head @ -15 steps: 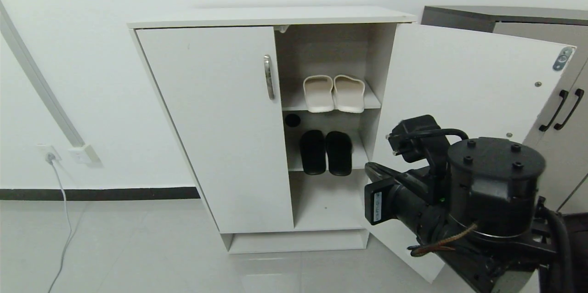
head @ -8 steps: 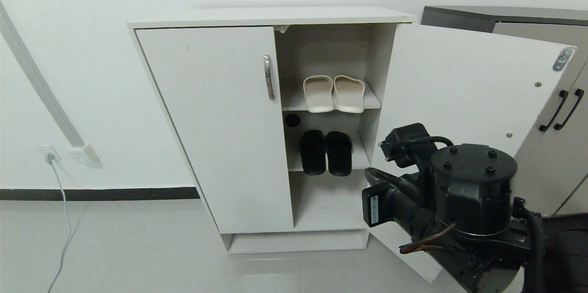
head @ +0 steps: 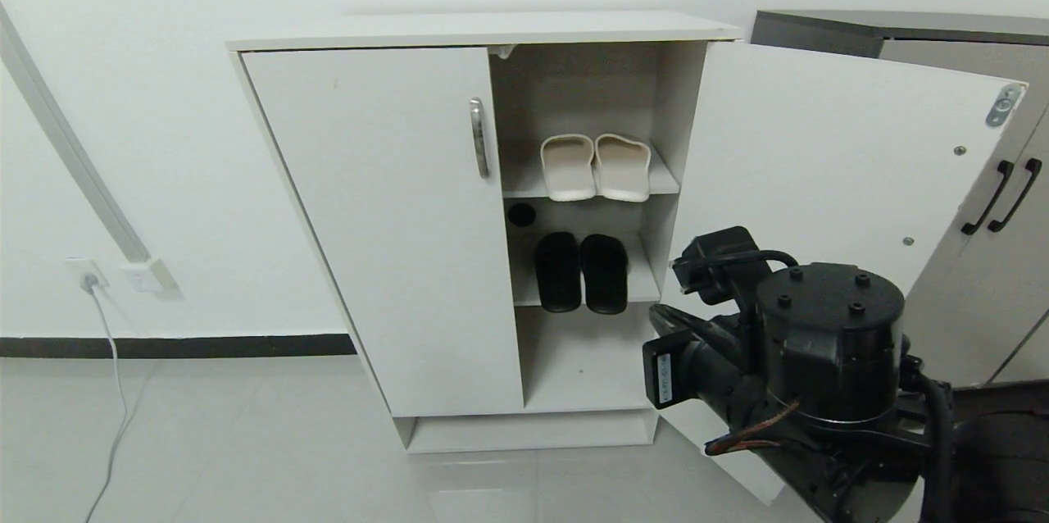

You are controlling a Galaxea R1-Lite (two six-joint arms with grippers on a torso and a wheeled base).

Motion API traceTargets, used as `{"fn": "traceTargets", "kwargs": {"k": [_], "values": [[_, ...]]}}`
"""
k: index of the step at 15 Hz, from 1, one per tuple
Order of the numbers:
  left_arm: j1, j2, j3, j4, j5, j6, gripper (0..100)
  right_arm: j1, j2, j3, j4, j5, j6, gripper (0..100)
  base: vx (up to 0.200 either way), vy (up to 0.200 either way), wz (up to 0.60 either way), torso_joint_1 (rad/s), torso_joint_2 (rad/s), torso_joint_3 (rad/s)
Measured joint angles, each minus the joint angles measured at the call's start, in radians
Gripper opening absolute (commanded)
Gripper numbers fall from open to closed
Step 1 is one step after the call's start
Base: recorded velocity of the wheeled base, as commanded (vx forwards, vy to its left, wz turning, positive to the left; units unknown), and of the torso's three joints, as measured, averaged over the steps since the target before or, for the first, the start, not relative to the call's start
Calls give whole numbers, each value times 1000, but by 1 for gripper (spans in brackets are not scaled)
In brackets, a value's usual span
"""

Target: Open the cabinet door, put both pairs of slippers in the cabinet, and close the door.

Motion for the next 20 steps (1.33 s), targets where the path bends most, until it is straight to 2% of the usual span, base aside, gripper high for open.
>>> {"fn": "traceTargets", "kwargs": {"k": [4,8,20], "values": [[0,0,0,0,0,0,0,0,7,-1,-3,-4,-1,0,0,0,0,2,-143,-244],[1,0,0,-1,0,0,0,1,11,-1,-1,-6,-1,0,0,0,0,34,-505,-372],[0,0,0,0,0,0,0,1,11,7,2,-7,-2,0,0,0,0,141,-472,-332]]}}
